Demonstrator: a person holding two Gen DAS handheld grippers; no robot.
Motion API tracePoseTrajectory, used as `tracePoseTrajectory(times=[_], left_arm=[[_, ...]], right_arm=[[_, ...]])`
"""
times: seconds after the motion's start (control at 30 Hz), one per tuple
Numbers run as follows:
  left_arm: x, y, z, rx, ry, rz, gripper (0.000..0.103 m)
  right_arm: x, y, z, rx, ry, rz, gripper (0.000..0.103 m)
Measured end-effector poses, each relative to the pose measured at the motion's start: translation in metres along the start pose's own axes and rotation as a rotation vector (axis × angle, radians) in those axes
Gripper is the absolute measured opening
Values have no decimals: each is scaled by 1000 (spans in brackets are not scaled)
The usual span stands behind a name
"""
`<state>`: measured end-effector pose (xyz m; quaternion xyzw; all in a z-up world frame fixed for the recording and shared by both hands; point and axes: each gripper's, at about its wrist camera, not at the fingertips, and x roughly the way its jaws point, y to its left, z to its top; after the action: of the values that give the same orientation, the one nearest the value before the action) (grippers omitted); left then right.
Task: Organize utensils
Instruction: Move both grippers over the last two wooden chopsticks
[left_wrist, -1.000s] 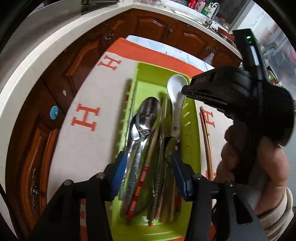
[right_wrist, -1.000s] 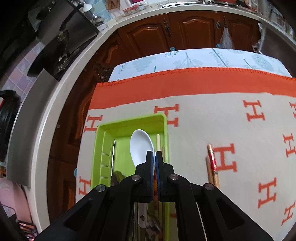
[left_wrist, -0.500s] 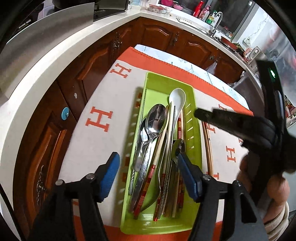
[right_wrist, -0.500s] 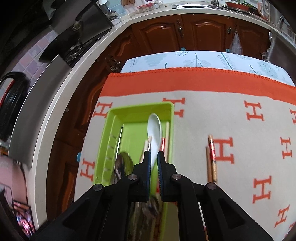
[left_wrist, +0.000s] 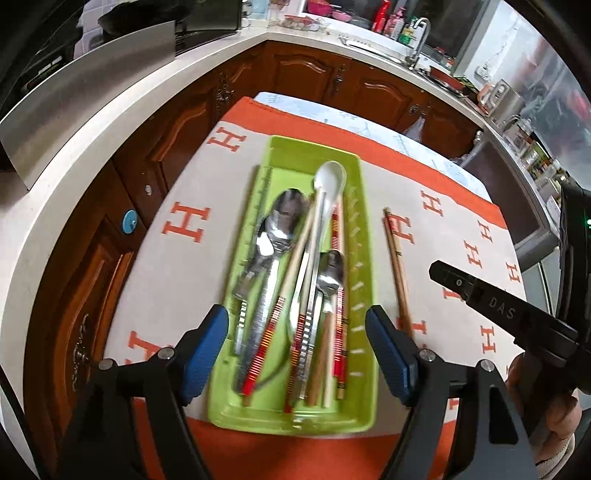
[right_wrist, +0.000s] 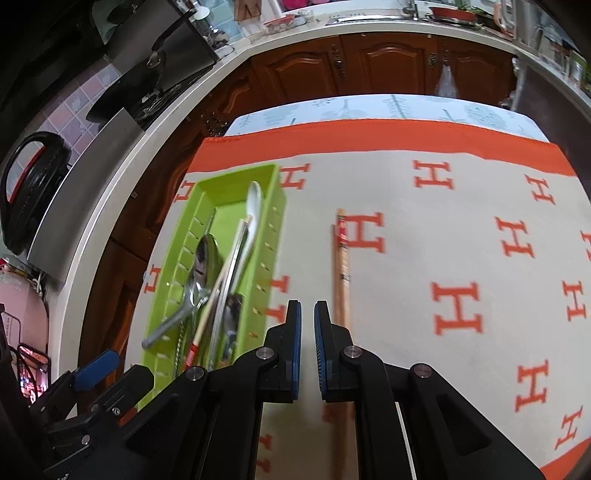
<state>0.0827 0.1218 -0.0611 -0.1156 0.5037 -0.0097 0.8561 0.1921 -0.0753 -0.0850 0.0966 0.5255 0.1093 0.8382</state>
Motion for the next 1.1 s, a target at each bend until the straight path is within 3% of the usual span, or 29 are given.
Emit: tracePoseTrajectory(times=[0.47, 0.83, 1.1], left_arm=[[-15, -31, -25, 4, -140, 56, 86], [-4, -46, -34, 60, -138, 89, 88], [7, -34, -28, 33, -127, 135, 88]], right_arm=[[-7, -50, -42, -14, 46, -24, 12], [2, -60, -48, -14, 71, 5, 12], [19, -52, -44, -59, 111, 7, 12]])
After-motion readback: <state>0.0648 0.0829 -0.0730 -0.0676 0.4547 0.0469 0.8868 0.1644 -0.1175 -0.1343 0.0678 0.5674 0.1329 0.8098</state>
